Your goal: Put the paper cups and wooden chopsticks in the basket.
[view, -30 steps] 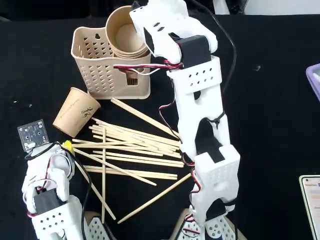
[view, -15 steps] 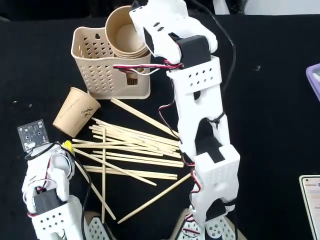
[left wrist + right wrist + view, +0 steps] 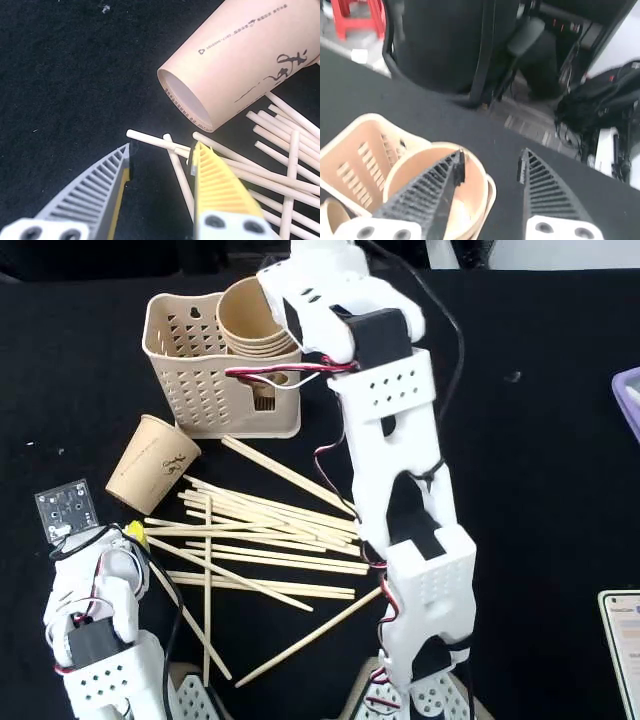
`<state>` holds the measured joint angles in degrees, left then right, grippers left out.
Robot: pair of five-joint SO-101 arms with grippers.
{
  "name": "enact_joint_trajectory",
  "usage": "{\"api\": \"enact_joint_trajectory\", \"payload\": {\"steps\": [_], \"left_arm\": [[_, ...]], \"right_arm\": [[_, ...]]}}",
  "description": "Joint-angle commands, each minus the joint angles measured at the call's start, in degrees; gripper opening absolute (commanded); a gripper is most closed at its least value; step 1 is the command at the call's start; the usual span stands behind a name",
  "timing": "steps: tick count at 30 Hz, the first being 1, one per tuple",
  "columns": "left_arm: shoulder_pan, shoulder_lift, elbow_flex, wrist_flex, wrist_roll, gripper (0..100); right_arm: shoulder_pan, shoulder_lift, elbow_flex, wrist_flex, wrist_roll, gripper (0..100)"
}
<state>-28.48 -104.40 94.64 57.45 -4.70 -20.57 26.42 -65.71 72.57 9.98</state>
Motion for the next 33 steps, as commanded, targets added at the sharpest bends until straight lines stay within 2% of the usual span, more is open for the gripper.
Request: {"api": "enact_joint_trajectory", "payload": {"steps": [1,11,15,20,24,30,33], "left_arm": [[0.66,-0.09,-0.66,-1.14,0.18,20],[0.57,-0.09,-0.66,-1.14,0.18,20],[-0.84,-0.09,-1.8,-0.62,0.62,20],[-7.16,-0.09,-4.0,-0.53,3.43,20],[-10.15,-0.09,-4.97,-0.62,6.07,20],[-10.59,-0.09,-4.53,-1.05,6.15,20],[-10.59,-0.09,-5.14,-1.23,5.98,20]], "right_arm": [[-0.62,-1.01,-8.48,4.13,-0.44,18.1],[-0.44,-0.92,-28.44,28.48,0.0,18.1],[1.05,-1.71,-29.93,28.66,-0.09,18.1],[0.35,-7.52,-26.68,28.75,-0.18,18.1],[-0.7,-17.45,-15.96,28.75,-0.09,18.1],[-6.59,-33.1,19.12,28.31,0.09,18.2],[-11.16,-39.08,36.44,26.81,4.31,18.3]]}}
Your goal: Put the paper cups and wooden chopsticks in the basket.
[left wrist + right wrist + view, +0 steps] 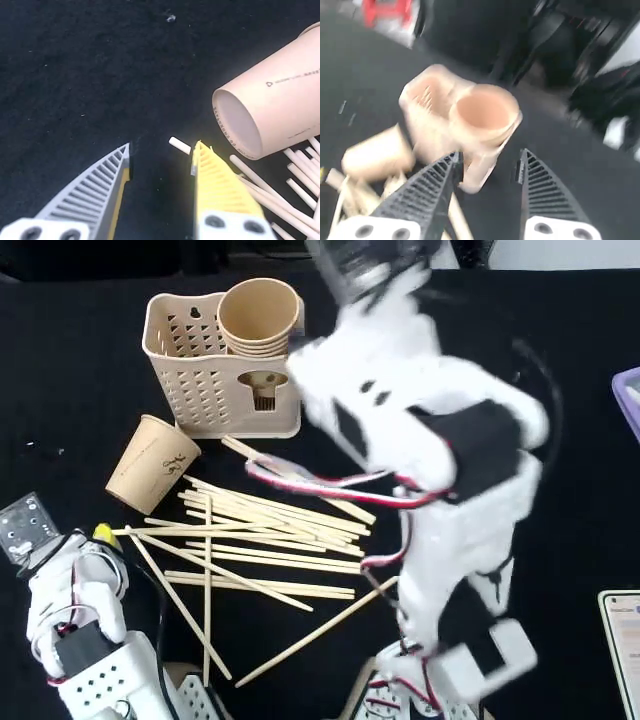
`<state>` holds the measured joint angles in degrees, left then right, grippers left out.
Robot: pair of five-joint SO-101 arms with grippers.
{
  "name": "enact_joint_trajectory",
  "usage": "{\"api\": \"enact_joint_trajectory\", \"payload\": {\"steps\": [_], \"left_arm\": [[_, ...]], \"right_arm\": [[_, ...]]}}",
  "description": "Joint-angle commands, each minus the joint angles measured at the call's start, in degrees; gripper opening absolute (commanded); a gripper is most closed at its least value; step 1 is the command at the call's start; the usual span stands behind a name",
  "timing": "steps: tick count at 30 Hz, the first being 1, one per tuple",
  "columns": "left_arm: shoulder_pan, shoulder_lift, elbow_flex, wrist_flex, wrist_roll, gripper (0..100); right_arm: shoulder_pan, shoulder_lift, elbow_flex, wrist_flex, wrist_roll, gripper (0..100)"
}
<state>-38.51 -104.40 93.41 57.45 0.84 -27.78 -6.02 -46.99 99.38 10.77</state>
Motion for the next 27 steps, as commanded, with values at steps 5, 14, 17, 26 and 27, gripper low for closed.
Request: {"api": "enact_joint_trajectory", "payload": {"steps": [5,14,17,26,27], "left_arm": [[-2.68,0.0,-5.67,-6.51,-0.18,20],[-2.86,0.18,-16.4,-6.86,-6.42,20],[-0.66,0.44,-19.12,-6.86,-6.42,20],[9.1,23.38,-29.41,-6.68,-6.24,20],[9.89,27.25,-31.43,-6.68,-6.15,20]], "right_arm": [[-4.13,-15.52,42.24,-5.63,8.62,18.1],[5.89,-33.27,82.07,-25.32,10.46,18.1],[7.65,-37.05,94.46,-33.93,9.49,18.1],[8.09,-38.64,110.46,-52.48,-1.49,18.1],[8.7,-38.64,111.52,-53.98,-1.58,18.1]]}}
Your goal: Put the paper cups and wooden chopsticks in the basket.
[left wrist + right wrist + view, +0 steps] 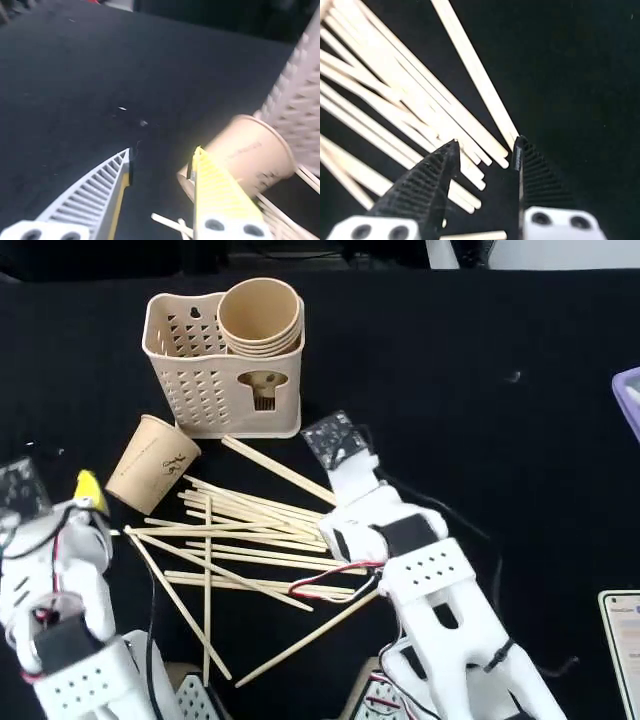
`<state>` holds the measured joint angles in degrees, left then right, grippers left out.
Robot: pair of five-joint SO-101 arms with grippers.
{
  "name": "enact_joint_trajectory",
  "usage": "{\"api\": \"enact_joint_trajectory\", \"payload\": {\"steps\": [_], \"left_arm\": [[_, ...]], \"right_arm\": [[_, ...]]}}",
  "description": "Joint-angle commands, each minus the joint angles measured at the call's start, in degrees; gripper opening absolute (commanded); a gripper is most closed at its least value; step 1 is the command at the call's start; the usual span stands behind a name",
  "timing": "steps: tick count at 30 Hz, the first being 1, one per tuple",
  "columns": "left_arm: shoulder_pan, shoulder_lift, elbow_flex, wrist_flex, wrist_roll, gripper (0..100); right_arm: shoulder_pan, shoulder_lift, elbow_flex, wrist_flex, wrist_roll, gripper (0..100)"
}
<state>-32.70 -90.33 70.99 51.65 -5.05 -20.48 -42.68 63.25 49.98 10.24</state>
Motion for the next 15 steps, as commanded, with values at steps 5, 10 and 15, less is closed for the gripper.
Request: {"api": "enact_joint_trajectory", "payload": {"steps": [5,10,15], "left_arm": [[5.85,29.27,-21.23,2.02,0.26,21],[7.08,43.6,-35.38,9.67,10.37,34],[9.63,56.88,-46.81,15.03,12.04,33]], "right_arm": [[5.36,-1.98,7.87,-12.04,-0.79,18.1],[5.71,-1.98,11.47,-16.18,-0.7,18.1],[5.63,-1.98,11.56,-16.18,-0.7,18.1]]}}
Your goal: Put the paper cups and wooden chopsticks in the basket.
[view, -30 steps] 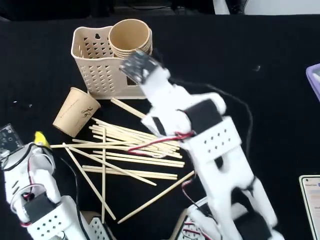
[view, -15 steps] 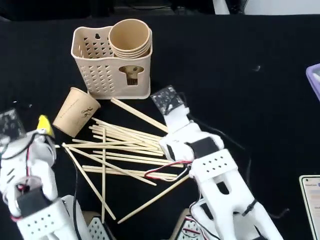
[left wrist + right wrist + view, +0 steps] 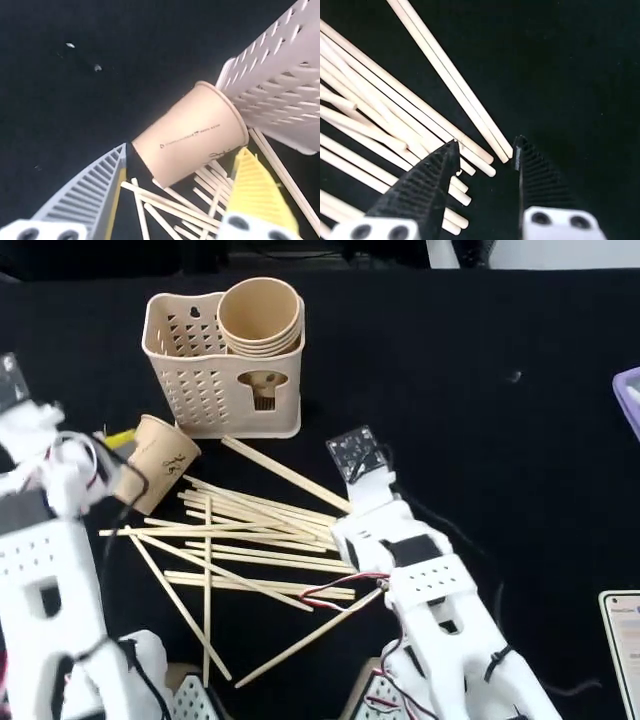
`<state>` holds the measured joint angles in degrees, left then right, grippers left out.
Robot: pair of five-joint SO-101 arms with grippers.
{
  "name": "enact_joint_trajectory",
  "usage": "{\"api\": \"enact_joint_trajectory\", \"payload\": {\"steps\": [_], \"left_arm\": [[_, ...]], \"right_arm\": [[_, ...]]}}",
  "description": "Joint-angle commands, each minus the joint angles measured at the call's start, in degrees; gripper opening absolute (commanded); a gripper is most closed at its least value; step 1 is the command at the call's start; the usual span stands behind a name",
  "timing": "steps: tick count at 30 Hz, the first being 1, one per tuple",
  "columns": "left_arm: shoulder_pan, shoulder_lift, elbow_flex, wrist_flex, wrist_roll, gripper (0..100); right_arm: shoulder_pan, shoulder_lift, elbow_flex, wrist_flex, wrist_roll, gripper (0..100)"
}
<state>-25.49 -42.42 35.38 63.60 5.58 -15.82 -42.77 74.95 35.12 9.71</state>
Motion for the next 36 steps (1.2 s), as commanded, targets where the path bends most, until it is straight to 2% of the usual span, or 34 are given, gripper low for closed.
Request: {"api": "enact_joint_trajectory", "payload": {"steps": [1,7,23,36], "left_arm": [[3.03,11.43,-12.97,3.52,1.41,32],[6.11,23.65,-21.49,5.45,2.02,32],[6.2,41.23,-32.22,4.92,20.66,32],[5.67,49.32,-35.3,5.27,20.84,32]], "right_arm": [[0.97,-1.89,-0.13,-1.32,-0.18,18.1],[0.97,-1.89,-0.04,-1.32,-0.18,18.1],[1.05,-1.89,-0.04,-1.32,-0.18,18.1],[1.14,-1.89,-0.04,-1.32,-0.18,18.1]]}}
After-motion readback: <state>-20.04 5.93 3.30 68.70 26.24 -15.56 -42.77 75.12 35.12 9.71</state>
